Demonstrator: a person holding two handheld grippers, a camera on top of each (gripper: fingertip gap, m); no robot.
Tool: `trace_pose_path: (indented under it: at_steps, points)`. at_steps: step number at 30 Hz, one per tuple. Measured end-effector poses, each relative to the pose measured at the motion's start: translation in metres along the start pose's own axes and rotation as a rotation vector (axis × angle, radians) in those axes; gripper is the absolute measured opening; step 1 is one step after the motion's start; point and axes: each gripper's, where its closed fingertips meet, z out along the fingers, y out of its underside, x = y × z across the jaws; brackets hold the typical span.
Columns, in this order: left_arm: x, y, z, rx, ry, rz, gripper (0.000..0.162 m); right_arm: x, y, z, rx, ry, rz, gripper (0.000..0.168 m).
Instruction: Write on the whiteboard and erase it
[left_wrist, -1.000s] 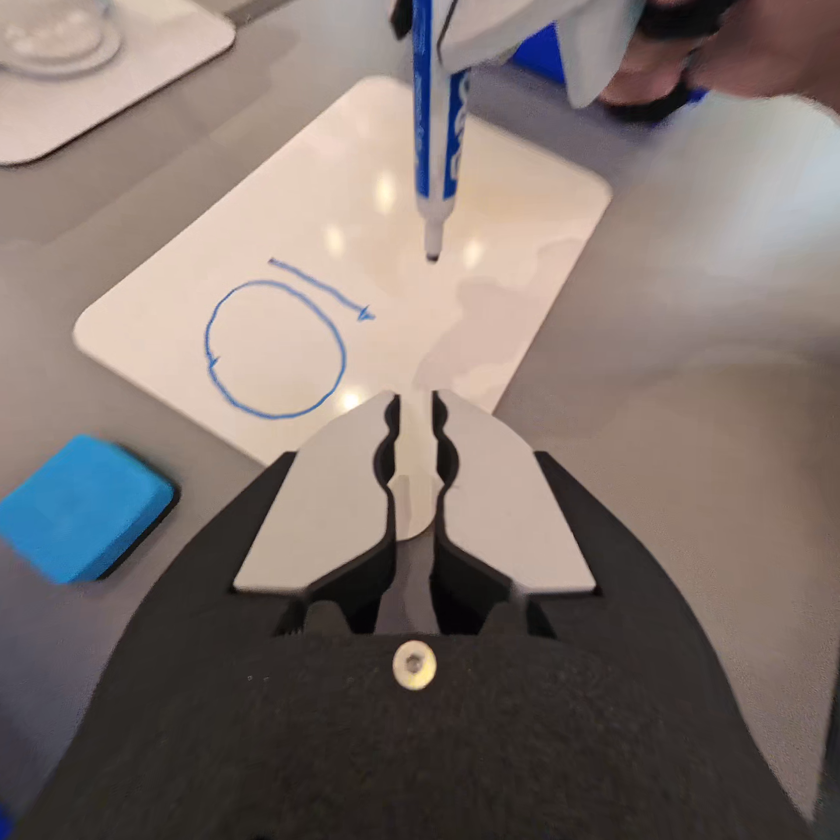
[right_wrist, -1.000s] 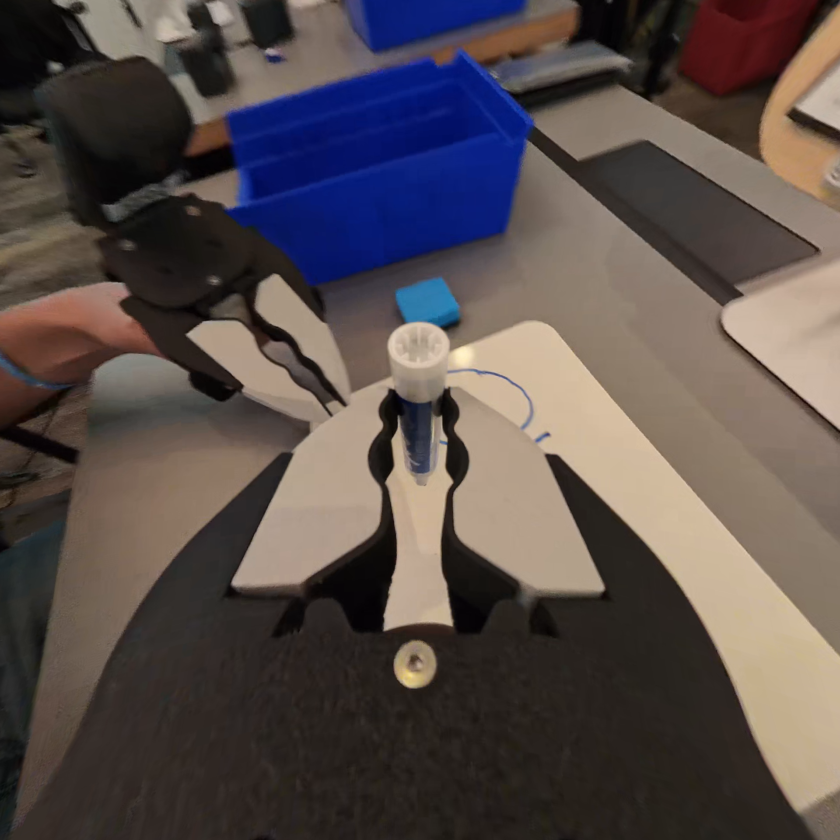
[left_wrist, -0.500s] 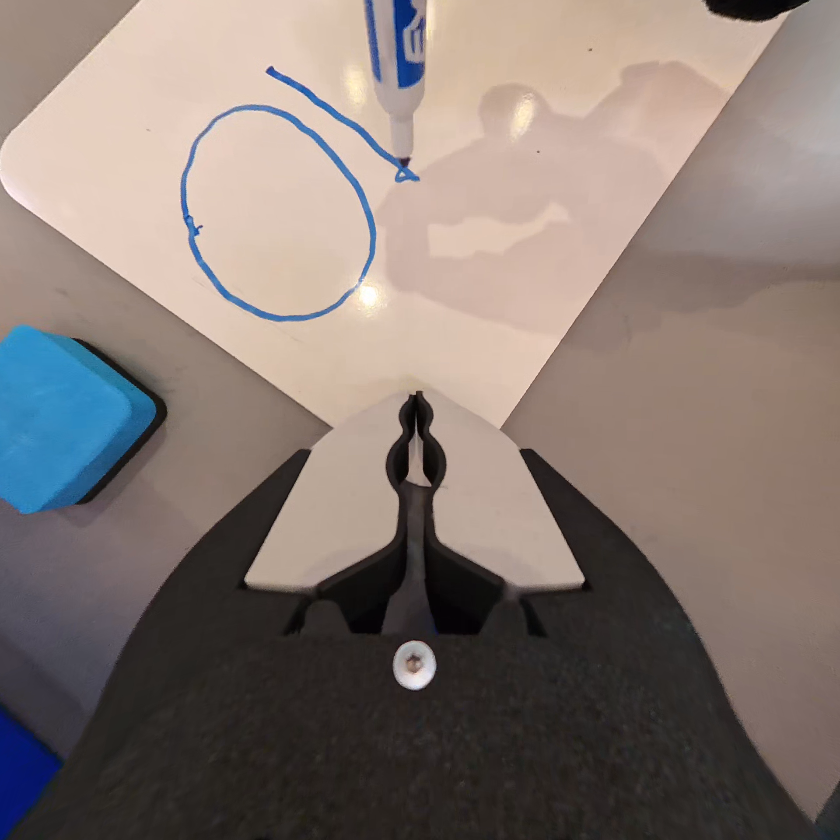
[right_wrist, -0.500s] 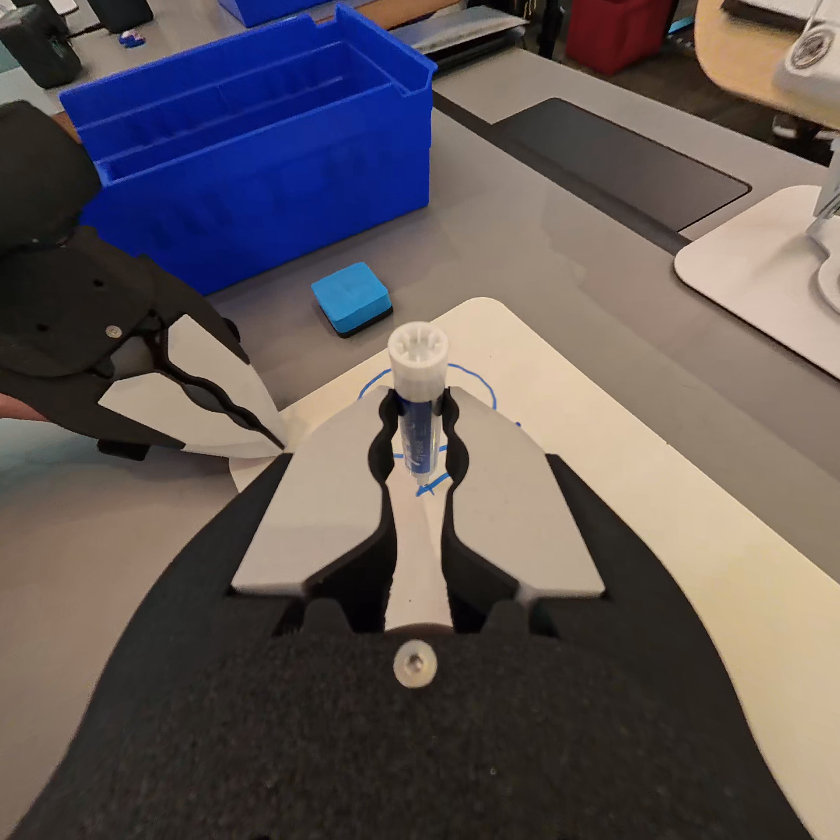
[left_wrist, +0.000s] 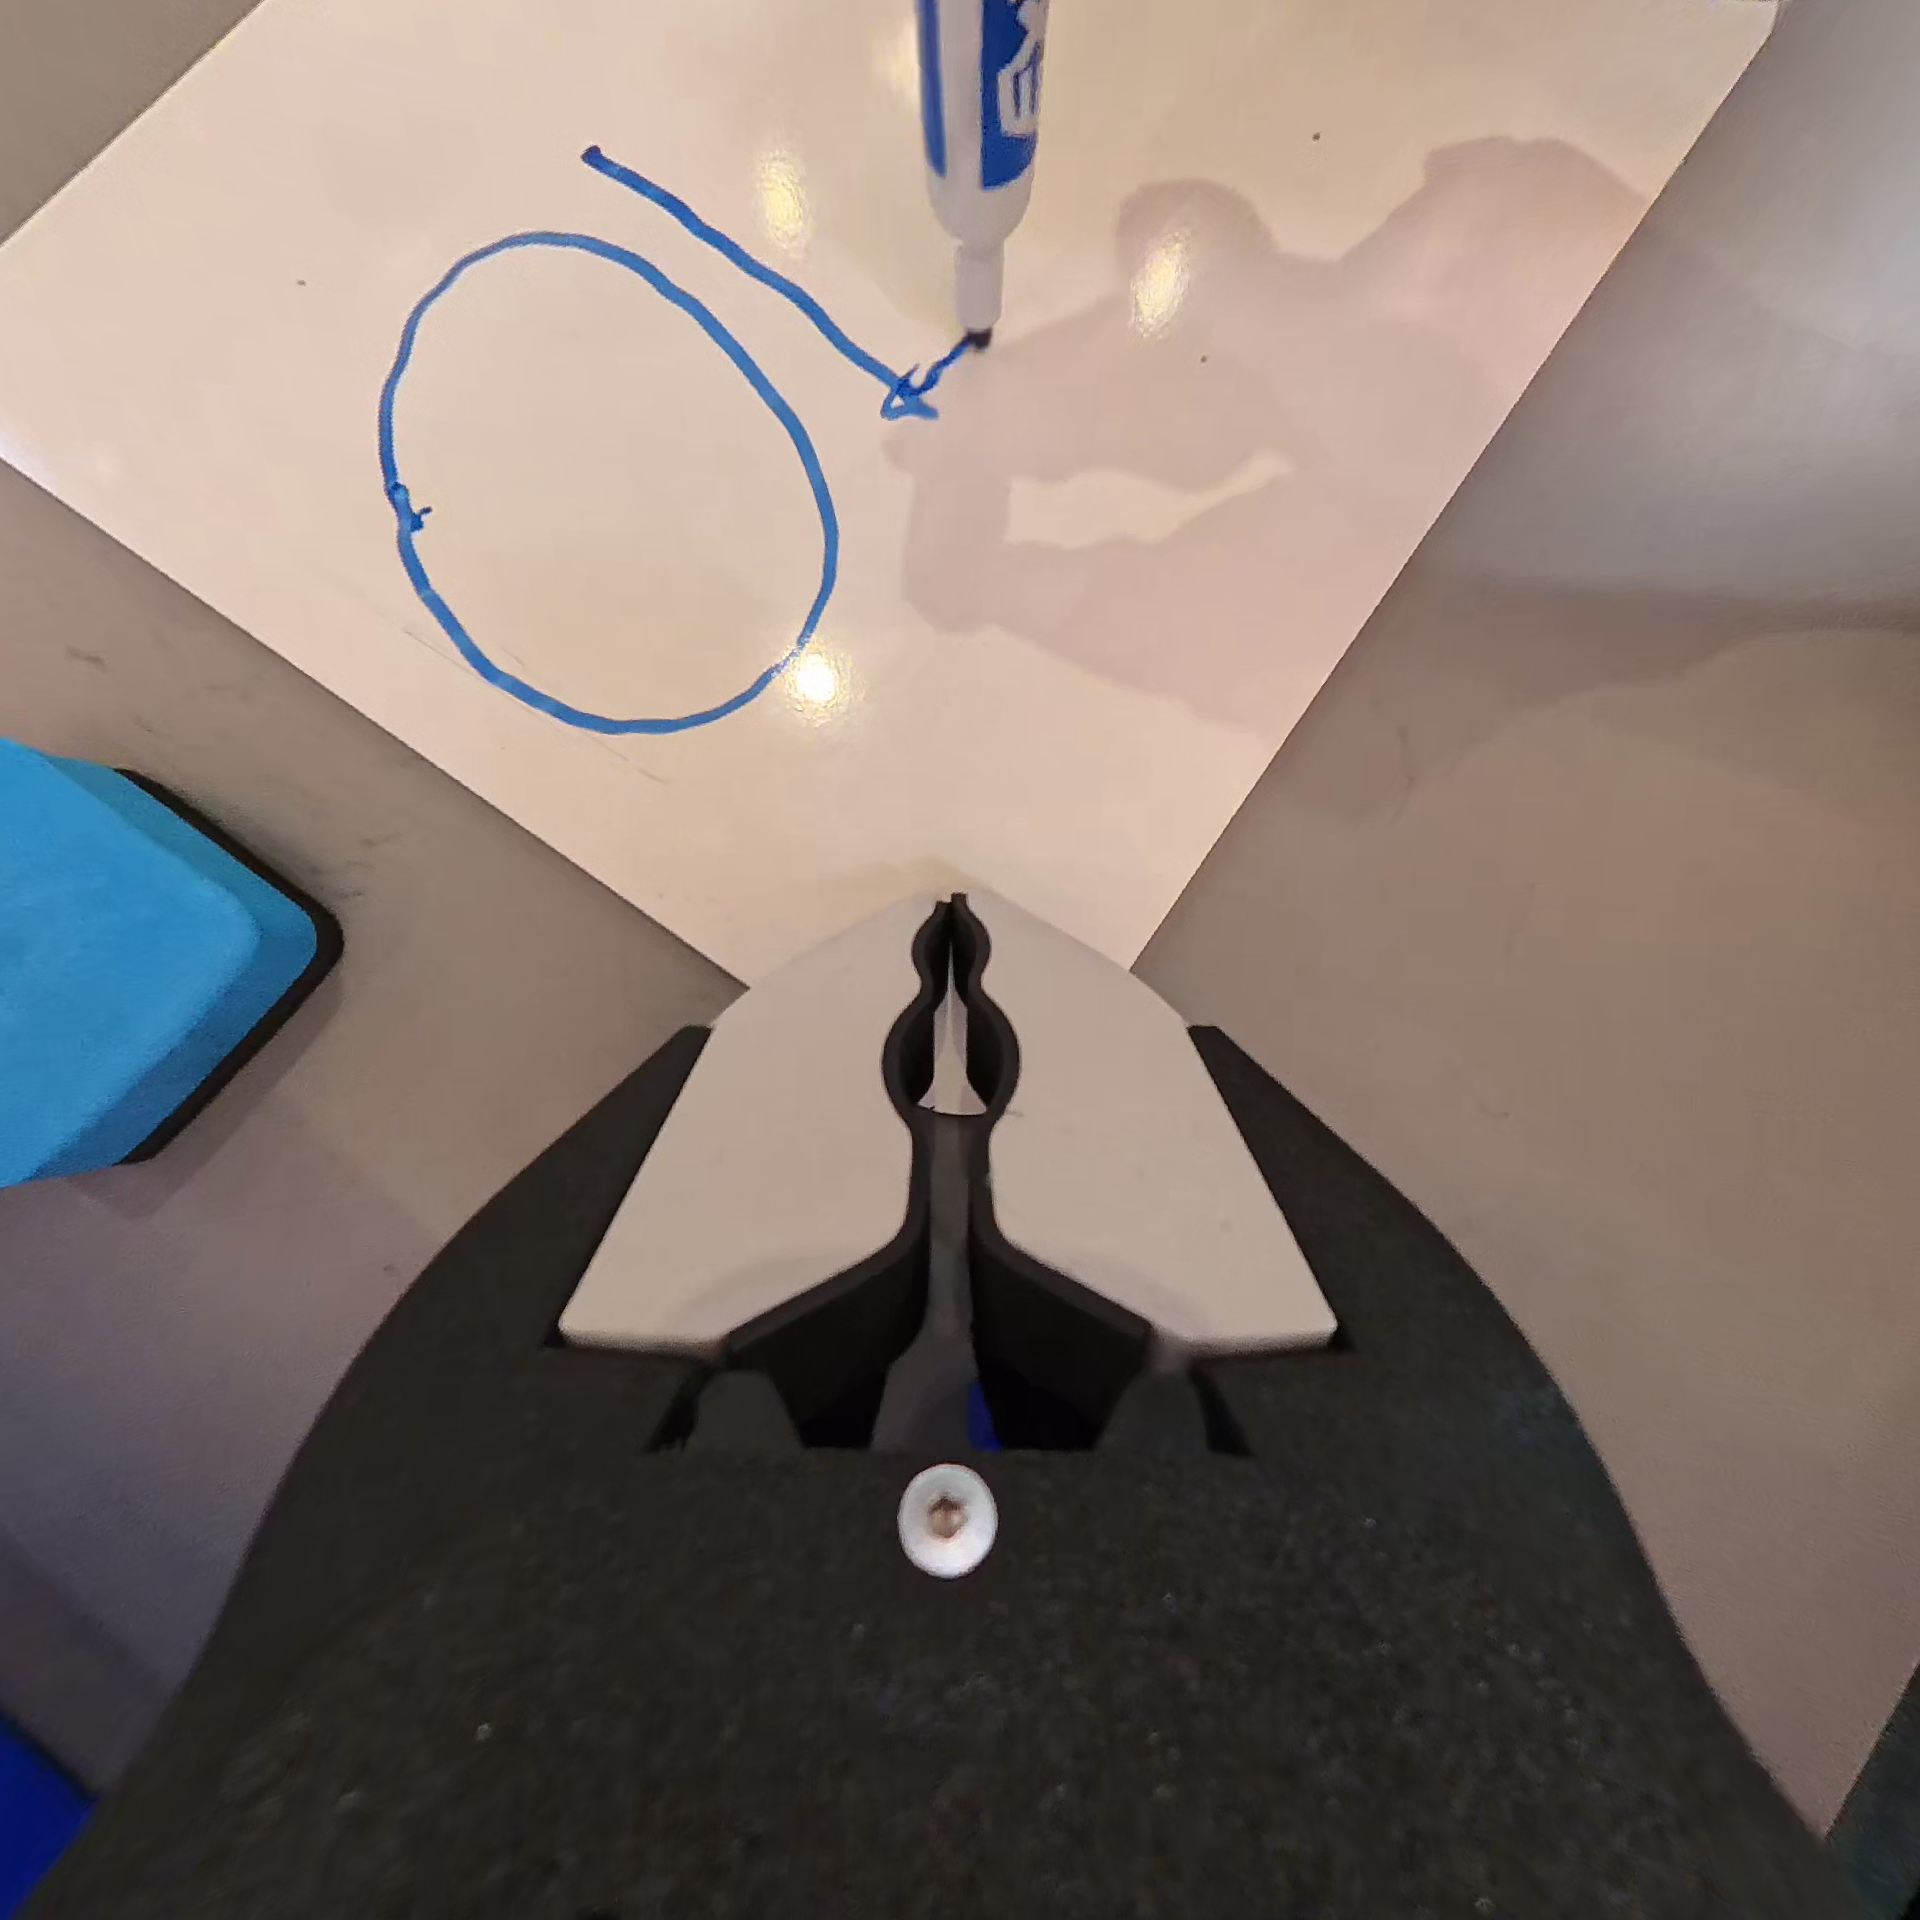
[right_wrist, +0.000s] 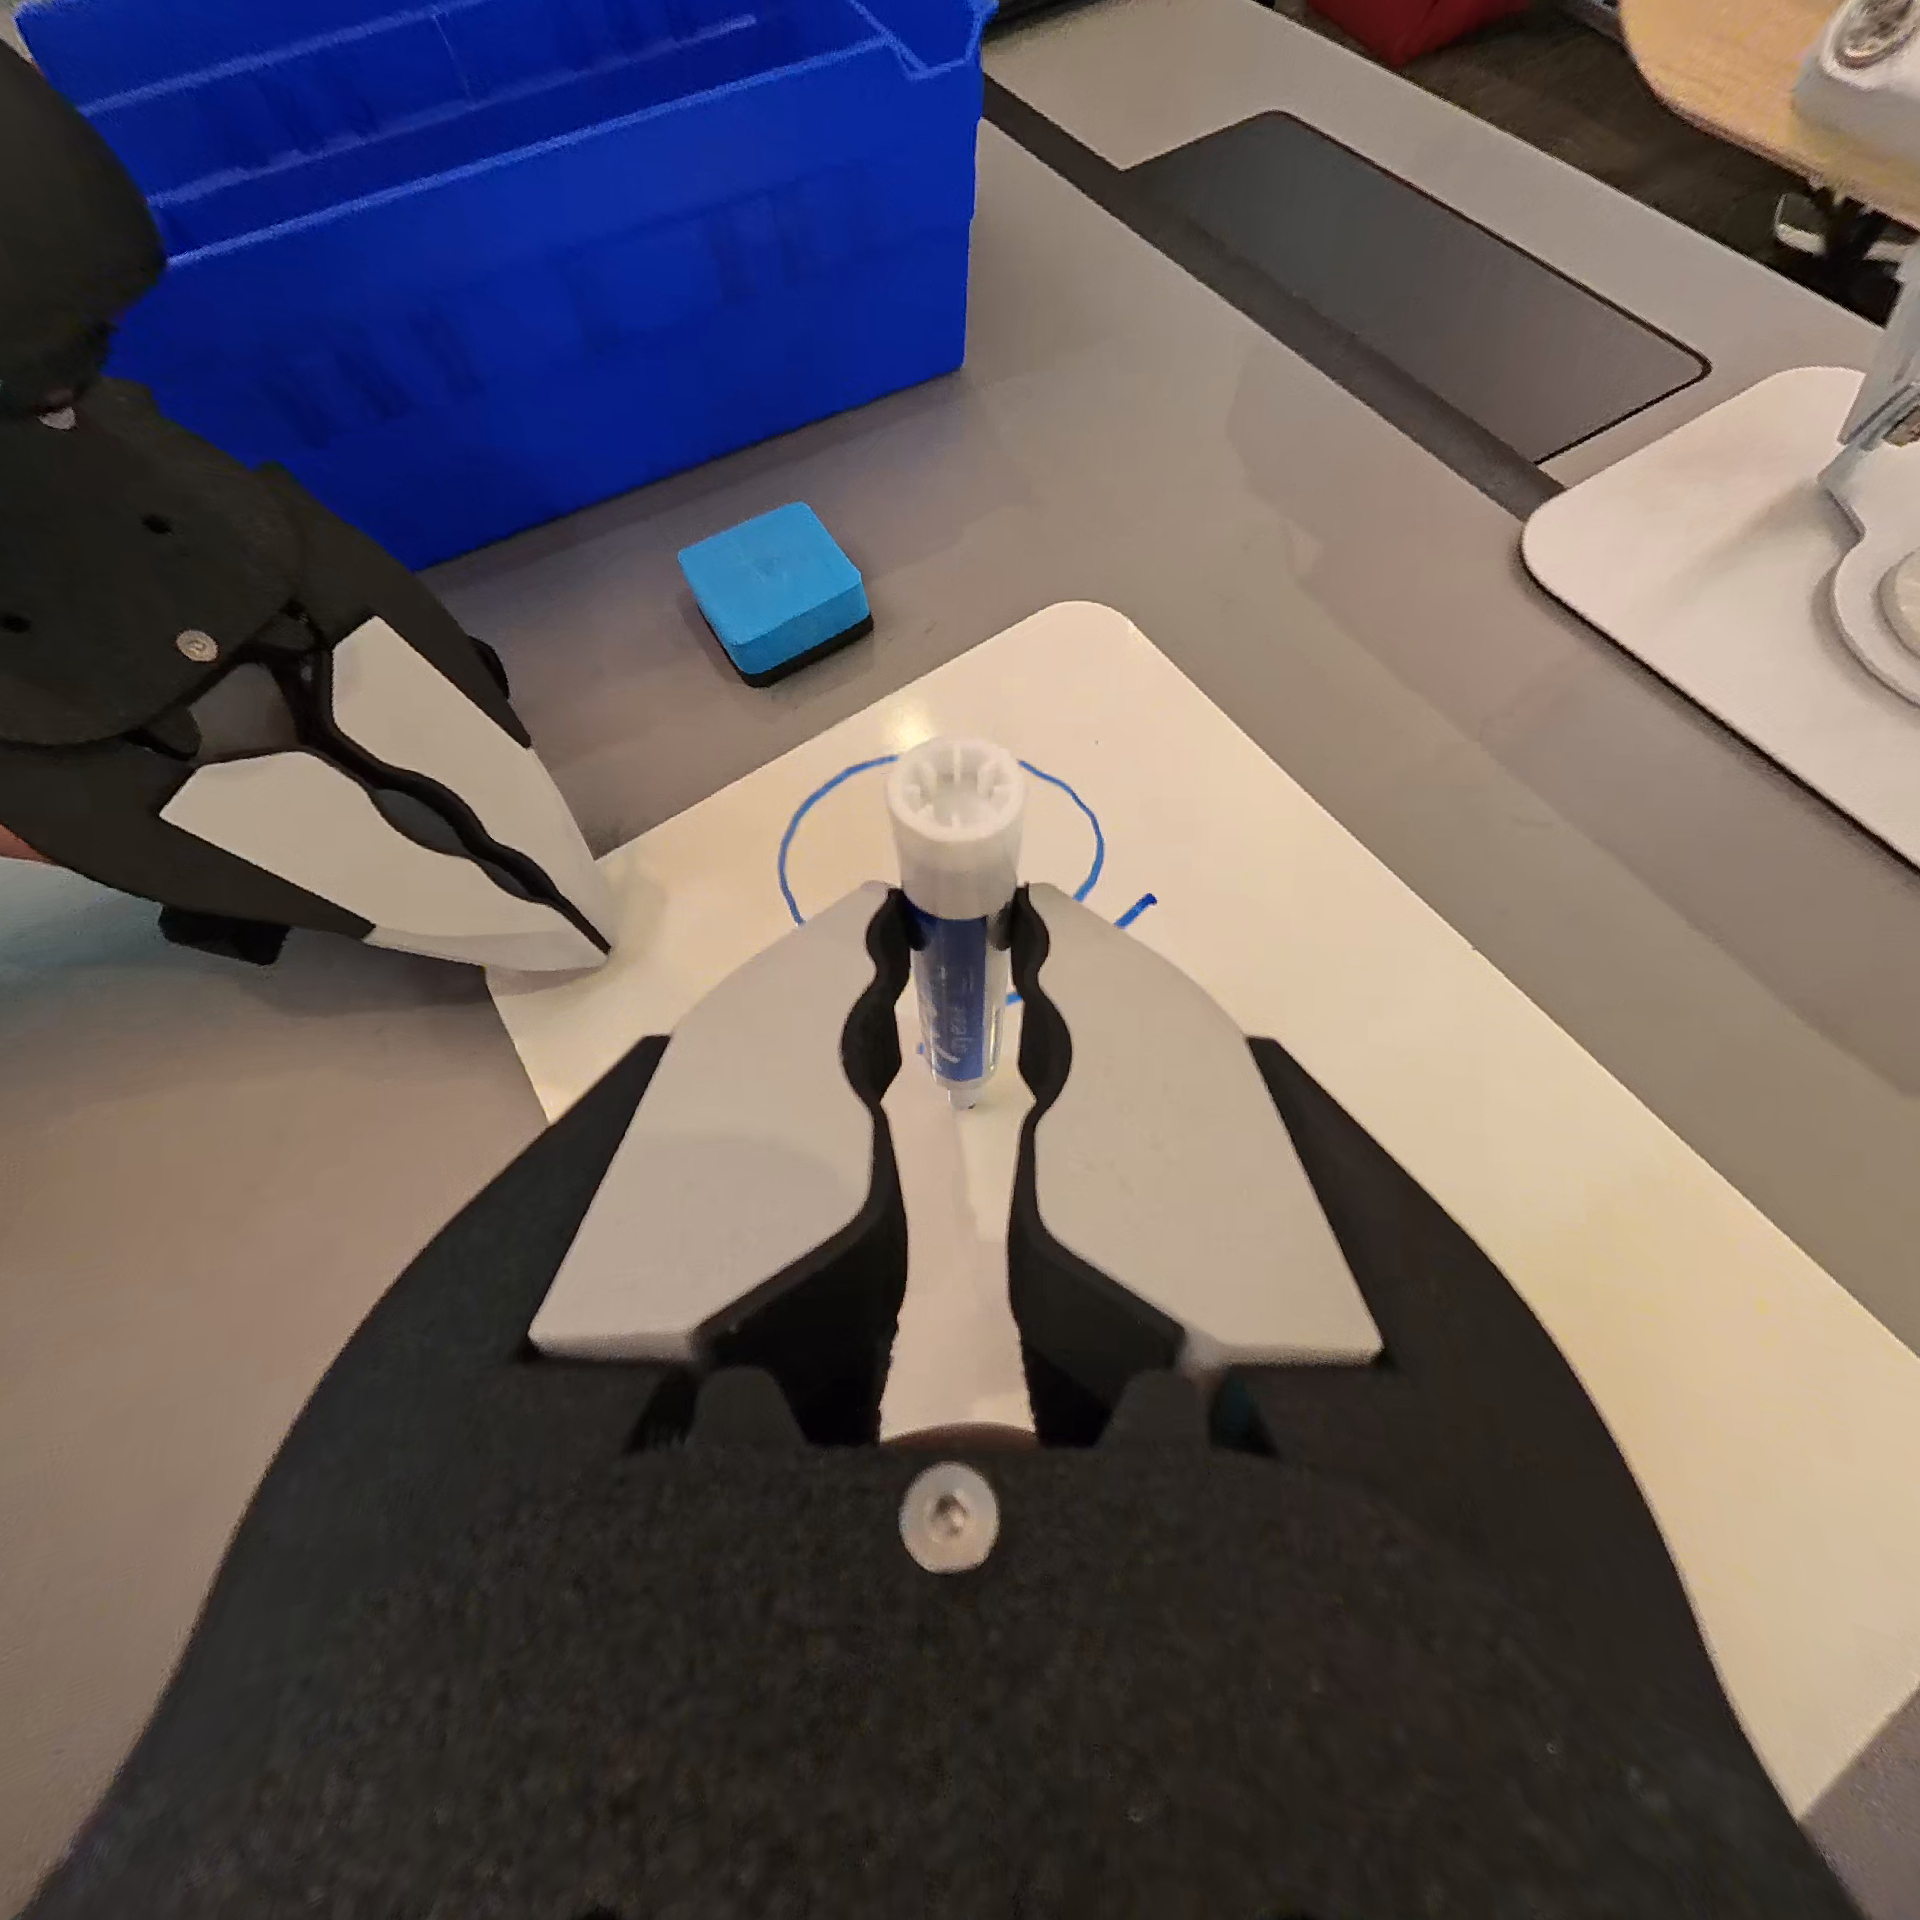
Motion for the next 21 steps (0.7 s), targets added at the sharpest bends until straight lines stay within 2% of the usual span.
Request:
trace_pose_path:
  at_steps: [10,21]
  points:
    - [0.001,0.000,0.000,-0.008,-0.010,0.011,0.000,0.025,0.015,-0.026,0.012,0.064,0.017,0.018]
    - [0.004,0.000,0.001,-0.013,-0.003,0.017,0.000,0.039,0.007,-0.017,0.073,0.070,0.021,0.018]
